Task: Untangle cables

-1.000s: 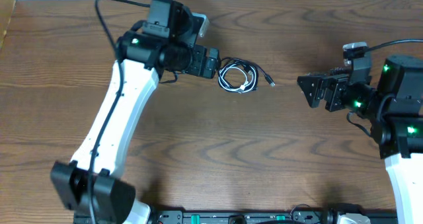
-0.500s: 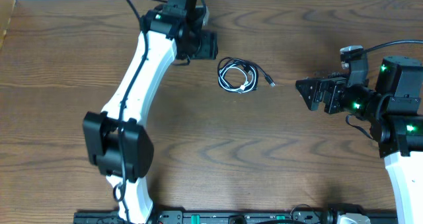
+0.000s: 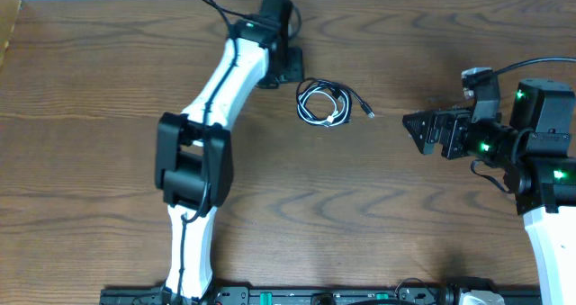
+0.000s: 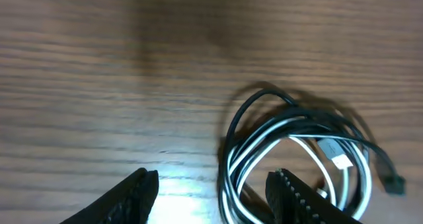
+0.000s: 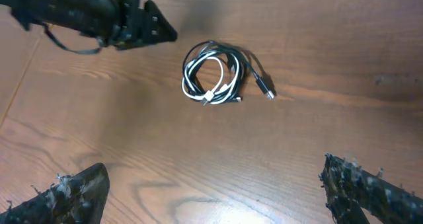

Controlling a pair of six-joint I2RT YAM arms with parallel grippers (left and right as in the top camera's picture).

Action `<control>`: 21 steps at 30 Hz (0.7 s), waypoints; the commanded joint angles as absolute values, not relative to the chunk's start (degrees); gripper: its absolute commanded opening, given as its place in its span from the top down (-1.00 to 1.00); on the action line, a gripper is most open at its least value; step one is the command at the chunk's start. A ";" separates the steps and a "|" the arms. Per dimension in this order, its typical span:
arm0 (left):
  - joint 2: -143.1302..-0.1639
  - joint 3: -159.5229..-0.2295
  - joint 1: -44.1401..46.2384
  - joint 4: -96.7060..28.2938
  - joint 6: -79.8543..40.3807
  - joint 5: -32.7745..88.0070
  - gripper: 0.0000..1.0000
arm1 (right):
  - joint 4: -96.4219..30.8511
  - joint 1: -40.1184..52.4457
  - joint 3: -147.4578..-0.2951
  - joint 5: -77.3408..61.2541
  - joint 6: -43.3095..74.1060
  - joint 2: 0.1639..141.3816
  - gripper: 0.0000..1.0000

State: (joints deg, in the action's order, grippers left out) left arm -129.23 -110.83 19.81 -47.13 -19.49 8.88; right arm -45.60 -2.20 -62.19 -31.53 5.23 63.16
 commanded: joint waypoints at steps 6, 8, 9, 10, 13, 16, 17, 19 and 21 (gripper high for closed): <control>-134.26 -111.61 21.52 -46.11 -23.79 4.08 -0.15 | -47.64 -1.93 -63.18 -29.71 5.08 62.92 -0.99; -135.15 -111.53 21.98 -46.15 -23.88 4.01 -0.09 | -48.10 -1.93 -63.18 -28.53 5.08 62.92 -0.99; -135.44 -111.50 22.20 -46.13 -23.90 4.01 -0.06 | -48.27 -1.93 -63.18 -28.23 5.08 62.92 -0.98; -135.74 -111.50 22.37 -46.13 -23.90 3.99 -0.04 | -48.45 -1.93 -63.18 -28.01 5.08 62.92 -0.99; -136.81 -111.50 22.59 -45.95 -24.34 3.97 0.03 | -48.97 -1.93 -63.16 -27.73 5.08 62.92 -0.98; -137.29 -111.18 22.59 -45.89 -24.58 3.97 0.18 | -49.36 -1.93 -63.16 -27.73 5.08 62.92 -0.98; -137.29 -110.87 22.59 -45.74 -24.60 3.97 0.29 | -49.52 -1.93 -63.16 -27.73 5.08 62.92 -0.99; -137.29 -110.72 22.59 -45.95 -25.43 3.99 0.63 | -49.69 -1.93 -63.16 -27.73 5.08 62.94 -0.99; -137.29 -110.56 22.74 -46.35 -26.50 4.01 0.85 | -49.71 -1.93 -63.16 -27.75 5.08 62.94 -0.99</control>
